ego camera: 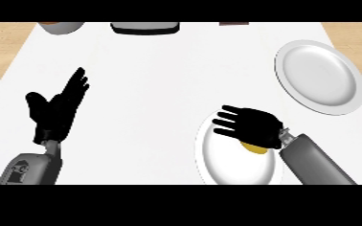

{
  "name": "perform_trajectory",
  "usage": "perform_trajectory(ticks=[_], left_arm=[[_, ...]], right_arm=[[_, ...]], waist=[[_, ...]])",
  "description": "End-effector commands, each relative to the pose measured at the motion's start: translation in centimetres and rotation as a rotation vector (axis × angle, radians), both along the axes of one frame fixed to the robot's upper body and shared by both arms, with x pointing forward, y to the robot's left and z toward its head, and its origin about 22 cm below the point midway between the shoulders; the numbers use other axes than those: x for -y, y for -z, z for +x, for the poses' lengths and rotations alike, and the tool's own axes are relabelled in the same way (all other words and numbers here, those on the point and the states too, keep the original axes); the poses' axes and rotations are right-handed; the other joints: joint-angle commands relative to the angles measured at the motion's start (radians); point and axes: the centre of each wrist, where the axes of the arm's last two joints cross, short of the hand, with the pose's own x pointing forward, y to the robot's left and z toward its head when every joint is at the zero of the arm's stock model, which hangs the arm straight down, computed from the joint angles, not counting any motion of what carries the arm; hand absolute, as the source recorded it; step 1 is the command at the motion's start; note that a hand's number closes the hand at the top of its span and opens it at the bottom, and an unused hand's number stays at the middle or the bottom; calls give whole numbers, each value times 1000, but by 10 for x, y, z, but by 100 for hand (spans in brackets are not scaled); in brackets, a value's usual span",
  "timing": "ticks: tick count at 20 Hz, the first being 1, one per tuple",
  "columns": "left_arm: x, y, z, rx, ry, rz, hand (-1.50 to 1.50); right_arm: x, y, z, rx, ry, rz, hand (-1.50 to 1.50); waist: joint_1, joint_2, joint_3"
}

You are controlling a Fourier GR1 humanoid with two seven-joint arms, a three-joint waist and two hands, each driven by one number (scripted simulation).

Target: Pick the lemon from the plate and place it in the plate

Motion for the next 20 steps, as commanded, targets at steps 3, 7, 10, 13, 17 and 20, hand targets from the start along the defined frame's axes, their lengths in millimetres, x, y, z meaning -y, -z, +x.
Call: perform_trajectory(ticks=[3, 7, 10, 13, 17, 20], left_arm=[[9, -6, -10, 6, -4, 9, 0], [3, -1, -4, 1, -3, 9, 0], [-12, -2, 8, 12, -25, -6, 0], [7, 1, 9, 9, -19, 8, 0], [-2, -7, 23, -3, -19, 8, 0], [3, 5, 4, -1, -7, 3, 0]], right_arm=[[5, 6, 0, 30, -17, -60, -150], [3, 32, -7, -5, -87, -185, 150], [20, 34, -5, -25, -128, -177, 150], [19, 37, 7, -59, -110, -148, 150], [3, 37, -7, -65, -133, -84, 150], [2, 35, 6, -36, 116, 101, 150]], waist=[[2, -1, 0], [4, 0, 0], [-1, 1, 0], [2, 1, 0], [-5, 1, 0], [-2, 2, 0]])
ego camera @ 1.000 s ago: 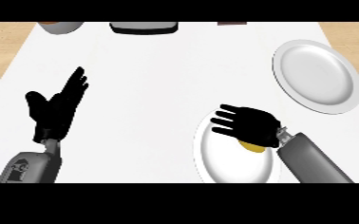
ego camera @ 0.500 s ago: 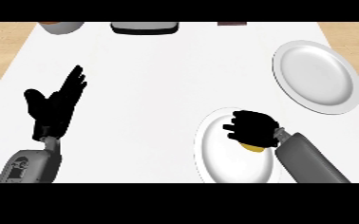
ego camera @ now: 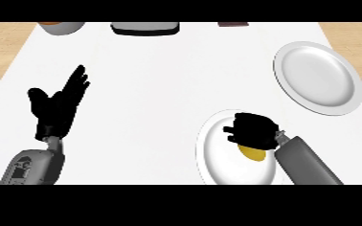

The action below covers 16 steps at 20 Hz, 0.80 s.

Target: Pick the lemon from the plate and place it in the plate

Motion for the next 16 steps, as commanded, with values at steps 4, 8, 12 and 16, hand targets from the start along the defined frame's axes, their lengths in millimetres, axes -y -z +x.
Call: perform_trajectory(ticks=[4, 8, 12, 16], left_arm=[[-9, 2, -5, 3, -35, -5, 0], [-6, 5, -9, 0, -19, -3, 0], [-3, 1, -4, 0, 15, -4, 0], [6, 0, -2, 11, 46, 2, 0]], right_arm=[[12, 9, 19, -115, 794, 438, 150], [6, -12, 38, 10, 1183, 650, 150], [3, -71, 66, 352, 1387, 908, 150], [-9, -103, 81, 669, 1512, 1028, 150]], waist=[[-43, 22, 14], [-18, 15, 11], [18, 14, 8], [38, 17, 5]])
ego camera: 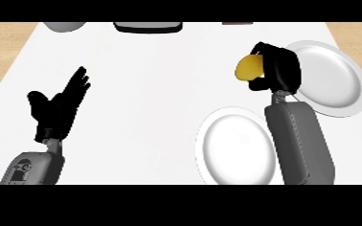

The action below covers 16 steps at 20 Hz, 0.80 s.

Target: Pick the lemon from the plate and place it in the plate

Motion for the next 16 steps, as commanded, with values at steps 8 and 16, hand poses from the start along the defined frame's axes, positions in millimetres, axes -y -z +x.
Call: perform_trajectory(ticks=[8, 16], left_arm=[[7, 7, 3, -3, 8, 7, 0], [0, 5, -7, -11, -17, 4, 0]], right_arm=[[-1, -27, 43, 279, 508, 183, 150], [91, 1, 35, 278, 631, 189, 150]], waist=[[1, 1, -2], [-12, -6, -1]])
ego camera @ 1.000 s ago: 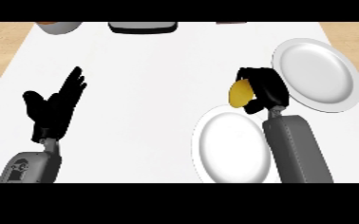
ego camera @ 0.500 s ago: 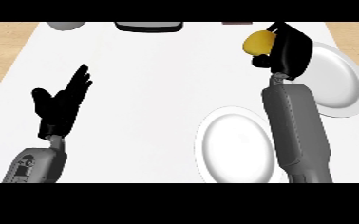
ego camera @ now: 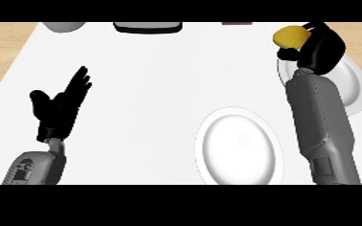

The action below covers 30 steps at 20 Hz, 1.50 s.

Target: Pick the lemon from the plate and place it in the plate

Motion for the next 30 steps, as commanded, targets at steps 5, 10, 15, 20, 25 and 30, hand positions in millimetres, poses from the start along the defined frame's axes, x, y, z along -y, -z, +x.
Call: perform_trajectory(ticks=[5, 10, 15, 20, 25, 30], left_arm=[[5, -1, -6, -3, -6, -9, 0], [9, -15, 14, 21, 10, 2, 0], [0, -1, 7, 15, -9, -3, 0], [2, 5, 12, 8, -4, -1, 0], [-4, 4, 2, -2, -8, 2, 0], [-14, -5, 0, -7, -12, 0, 0]], right_arm=[[85, 8, -3, -51, 79, 27, 150], [126, 25, -17, -208, 79, 52, 150], [149, 54, -39, -219, 9, 279, -150], [164, 56, -46, -157, -94, 216, -150], [147, 35, -30, 104, -197, 107, -150], [142, 3, -19, 303, -355, 222, -150]], waist=[[-1, 0, 0], [4, 6, 1], [-1, 5, 2], [4, 6, 2], [-1, -1, 2], [-22, -11, 0]])
